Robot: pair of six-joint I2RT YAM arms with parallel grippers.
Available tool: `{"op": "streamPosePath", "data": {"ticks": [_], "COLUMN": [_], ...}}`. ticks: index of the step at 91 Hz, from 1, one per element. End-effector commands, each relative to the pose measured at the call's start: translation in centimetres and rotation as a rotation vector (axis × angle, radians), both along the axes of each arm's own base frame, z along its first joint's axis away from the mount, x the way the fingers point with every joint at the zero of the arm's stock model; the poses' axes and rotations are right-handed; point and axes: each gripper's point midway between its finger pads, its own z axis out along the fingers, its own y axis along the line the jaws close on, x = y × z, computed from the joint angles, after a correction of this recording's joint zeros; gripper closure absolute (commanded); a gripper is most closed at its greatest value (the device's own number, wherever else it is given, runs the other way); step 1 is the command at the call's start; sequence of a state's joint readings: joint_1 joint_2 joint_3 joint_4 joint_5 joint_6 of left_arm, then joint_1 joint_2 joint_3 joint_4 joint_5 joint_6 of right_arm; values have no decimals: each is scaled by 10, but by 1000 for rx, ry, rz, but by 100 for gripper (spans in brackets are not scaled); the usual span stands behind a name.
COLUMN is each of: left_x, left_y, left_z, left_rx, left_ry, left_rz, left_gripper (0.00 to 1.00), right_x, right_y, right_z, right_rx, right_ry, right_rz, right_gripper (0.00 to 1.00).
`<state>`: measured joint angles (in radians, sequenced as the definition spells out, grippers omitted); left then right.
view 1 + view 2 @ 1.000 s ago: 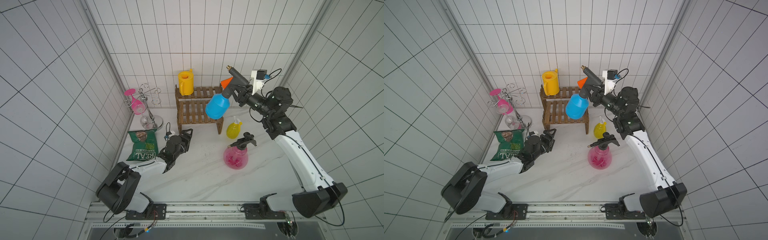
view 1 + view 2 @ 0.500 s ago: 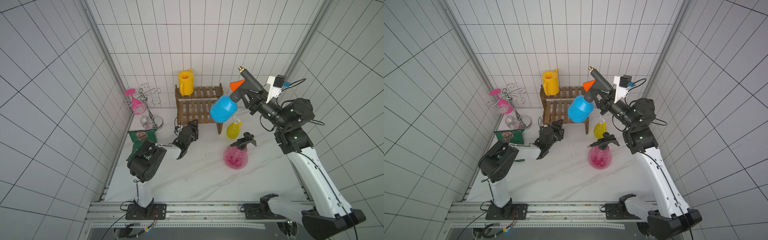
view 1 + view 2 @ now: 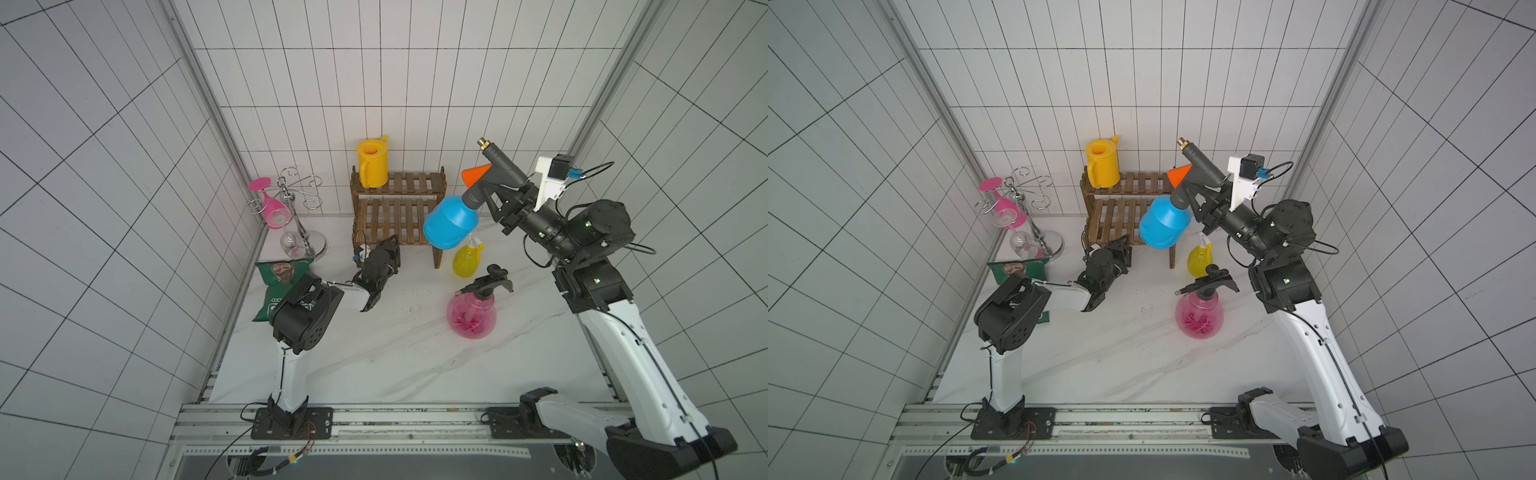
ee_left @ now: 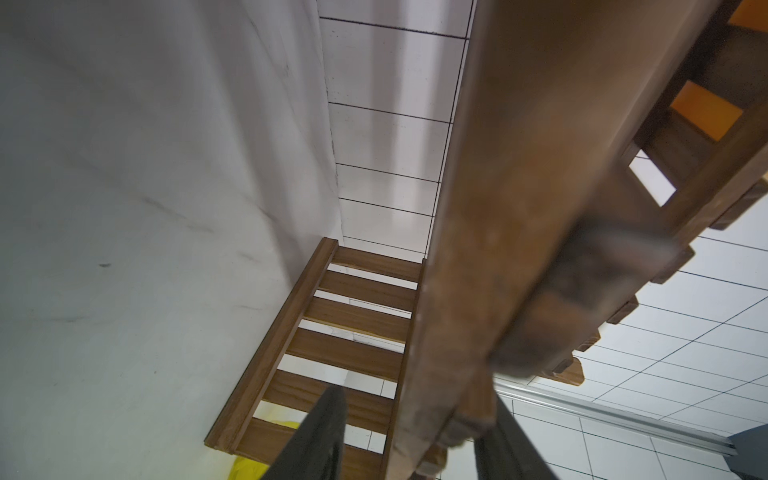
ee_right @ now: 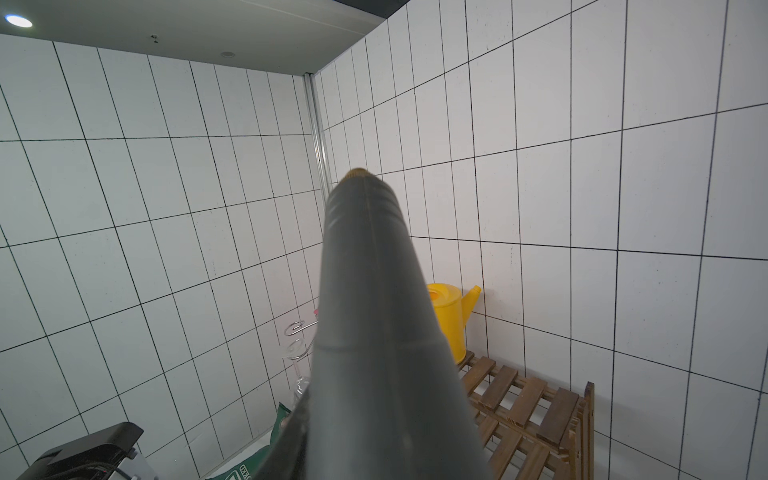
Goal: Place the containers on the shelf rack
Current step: Adjust the shelf at the center of the board.
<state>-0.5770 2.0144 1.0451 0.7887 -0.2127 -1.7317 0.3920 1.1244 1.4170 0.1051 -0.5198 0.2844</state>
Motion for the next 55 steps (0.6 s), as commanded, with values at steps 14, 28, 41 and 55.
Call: {"op": "streamPosePath", "data": {"ticks": [14,28,41,55], "left_x": [7,7,5,-1], "left_y": [-4,-4,-3,-1], "left_z": [1,0,2,6], "left_rx": [-20,-31,-47,-49], "left_ry": [-18,-17,-23,-31], "left_rz": [15,12,13,9], "left_gripper": [65,79,88,89], "right_x": [-9,-10,-10,-8], "right_y": [-8,-8,-8,-8], "right_z": [15,14,12,9], "right_rx": [20,16,11,7], "right_ry": [-58,-56,-53,-47], "right_rz": [-16,-17,-20,-23], "right_gripper": [100,100,100,100]}}
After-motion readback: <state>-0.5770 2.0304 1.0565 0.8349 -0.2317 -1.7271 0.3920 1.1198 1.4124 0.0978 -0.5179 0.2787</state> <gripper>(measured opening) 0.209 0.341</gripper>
